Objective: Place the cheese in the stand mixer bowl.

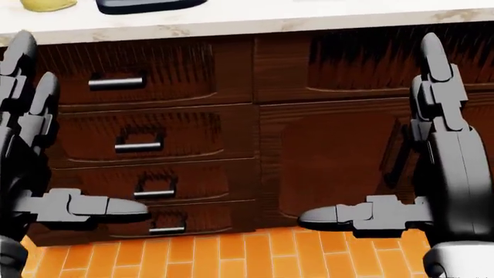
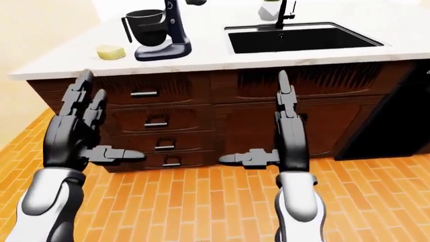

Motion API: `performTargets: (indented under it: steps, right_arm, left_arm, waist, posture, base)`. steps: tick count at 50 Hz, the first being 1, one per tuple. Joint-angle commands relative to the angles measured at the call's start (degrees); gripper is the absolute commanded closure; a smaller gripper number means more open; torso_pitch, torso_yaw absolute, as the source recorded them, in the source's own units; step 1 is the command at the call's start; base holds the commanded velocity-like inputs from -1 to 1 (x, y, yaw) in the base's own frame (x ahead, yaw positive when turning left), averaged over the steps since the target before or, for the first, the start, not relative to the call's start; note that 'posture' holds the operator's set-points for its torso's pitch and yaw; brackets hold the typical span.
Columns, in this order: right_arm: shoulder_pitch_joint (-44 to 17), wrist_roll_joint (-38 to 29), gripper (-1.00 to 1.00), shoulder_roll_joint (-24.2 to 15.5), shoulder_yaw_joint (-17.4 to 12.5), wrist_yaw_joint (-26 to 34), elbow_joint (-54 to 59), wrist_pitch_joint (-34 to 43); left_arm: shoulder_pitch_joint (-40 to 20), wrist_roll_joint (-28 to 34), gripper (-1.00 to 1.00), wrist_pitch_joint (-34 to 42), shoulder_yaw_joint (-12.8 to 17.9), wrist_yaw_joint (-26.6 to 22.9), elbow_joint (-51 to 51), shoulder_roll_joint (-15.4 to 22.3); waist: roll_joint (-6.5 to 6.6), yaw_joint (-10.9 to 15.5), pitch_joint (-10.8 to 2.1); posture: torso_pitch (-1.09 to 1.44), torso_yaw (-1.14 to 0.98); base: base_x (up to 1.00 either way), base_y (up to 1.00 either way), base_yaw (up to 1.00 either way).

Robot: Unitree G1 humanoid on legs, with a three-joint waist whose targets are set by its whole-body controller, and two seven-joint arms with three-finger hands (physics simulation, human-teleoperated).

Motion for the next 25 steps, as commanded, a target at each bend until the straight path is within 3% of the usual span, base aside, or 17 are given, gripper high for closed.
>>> performTargets:
  steps: [1,2,5,9,11,13,14,15,19,23,25]
  right_arm:
    - [-0.9,-0.2,-1.0,-0.4,-0.1,-0.1,-1.6,-1.2]
    - [-0.9,-0.3,-1.0,-0.4,-0.1,-0.1,-1.6,-1.2]
    - [-0.9,-0.5,-1.0,-0.4,0.0,-0.1,-1.7,-1.0]
    - [-1.1,-0.7,-1.0,-0.4,-0.1,0.0,-1.6,-1.0]
    - [-1.2,-0.8,-1.0,-0.5,-0.1,0.0,-1.6,-0.9]
    - [-1.3,-0.9,-1.0,-0.5,-0.1,0.1,-1.6,-0.8]
    - [-1.2,-1.3,-1.0,-0.6,-0.1,-0.1,-1.9,-0.8]
    - [-1.2,-1.3,-1.0,-0.5,-0.2,-0.1,-2.1,-0.9]
    - [-1.1,-1.3,-1.0,-0.3,-0.1,-0.1,-2.0,-1.1]
    - [-1.1,-1.5,-1.0,-0.2,0.3,-0.3,-1.9,-1.1]
    - [-1.2,-1.4,-1.0,-0.2,0.3,-0.2,-1.9,-1.1]
  left_arm:
    - [-1.0,0.1,-1.0,-1.3,0.3,0.3,-1.6,0.1]
    - [-1.0,0.0,-1.0,-1.3,0.3,0.3,-1.6,0.2]
    - [-0.9,0.1,-1.0,-2.0,0.5,0.3,-0.8,0.2]
    - [-1.0,0.2,-1.0,-1.7,0.5,0.4,-1.2,0.3]
    - [-1.1,0.1,-1.0,-1.9,0.6,0.4,-1.1,0.4]
    - [-1.1,0.1,-1.0,-2.3,0.7,0.5,-0.6,0.4]
    - [-1.3,0.0,-1.0,-2.2,0.9,0.5,-0.5,0.4]
    - [-1.4,-0.1,-1.0,-2.1,1.0,0.6,-0.6,0.5]
    - [-1.3,-0.3,-1.0,-1.9,1.0,0.7,-1.0,0.6]
    - [-1.3,-0.4,-1.0,-1.8,1.0,0.8,-1.1,0.6]
    - [-1.3,-0.4,-1.0,-1.8,1.1,0.8,-1.1,0.6]
  waist:
    - [-0.54,0.2,-0.67]
    - [0.45,-0.1,-0.54]
    - [-1.1,0.0,-0.89]
    - [-3.49,-0.2,-0.36]
    - [-5.36,-0.2,-0.4]
    - [-8.88,-0.3,-1.49]
    - [-6.09,-0.9,-0.63]
    - [-7.04,-0.3,-0.75]
    - [-6.33,-0.4,-1.03]
    - [-3.77,-0.5,-0.1]
    - [-1.41,-0.7,-0.23]
  posture:
    - [0.0,0.0]
    - [0.0,0.0]
    - [0.0,0.0]
    - [0.0,0.0]
    - [0.0,0.0]
    - [0.0,0.0]
    - [0.0,0.0]
    - [0.0,0.0]
    - [0.0,0.0]
    - [0.0,0.0]
    - [0.0,0.0]
  base:
    - [0.0,0.12,0.0]
    - [0.0,0.12,0.0]
    - [0.0,0.12,0.0]
    - [0.0,0.12,0.0]
    - [0.0,0.12,0.0]
    - [0.0,0.13,0.0]
    - [0.0,0.14,0.0]
    - [0.0,0.16,0.0]
    - [0.0,0.22,0.0]
    - [0.0,0.22,0.0]
    - [0.0,0.23,0.0]
